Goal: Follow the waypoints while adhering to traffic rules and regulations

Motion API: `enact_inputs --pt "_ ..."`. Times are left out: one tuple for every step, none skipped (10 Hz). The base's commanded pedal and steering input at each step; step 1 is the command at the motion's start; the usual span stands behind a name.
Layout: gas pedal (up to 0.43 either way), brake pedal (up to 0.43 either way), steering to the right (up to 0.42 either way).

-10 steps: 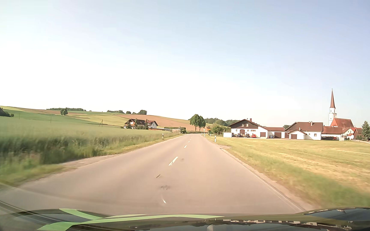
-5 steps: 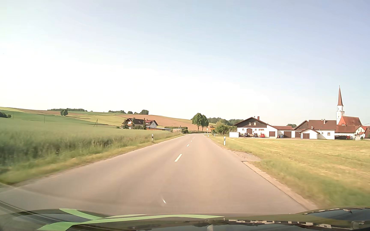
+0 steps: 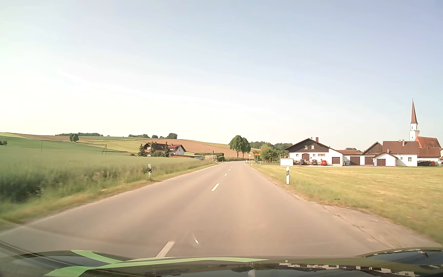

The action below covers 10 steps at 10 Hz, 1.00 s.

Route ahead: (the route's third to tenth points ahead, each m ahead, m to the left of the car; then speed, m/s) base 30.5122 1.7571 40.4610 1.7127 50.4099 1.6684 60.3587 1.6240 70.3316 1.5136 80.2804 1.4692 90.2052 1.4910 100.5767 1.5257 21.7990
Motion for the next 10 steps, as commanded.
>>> enact_inputs --pt "0.138 0.0 -0.003" --pt "0.138 0.0 -0.003" --pt "0.138 0.0 -0.003" --pt "0.15 0.0 -0.003" --pt "0.157 0.0 -0.003" --pt "0.169 0.0 -0.003" --pt "0.169 0.0 -0.003" --pt "0.169 0.0 -0.003" --pt "0.138 0.0 -0.003" --pt "0.079 0.0 -0.003"
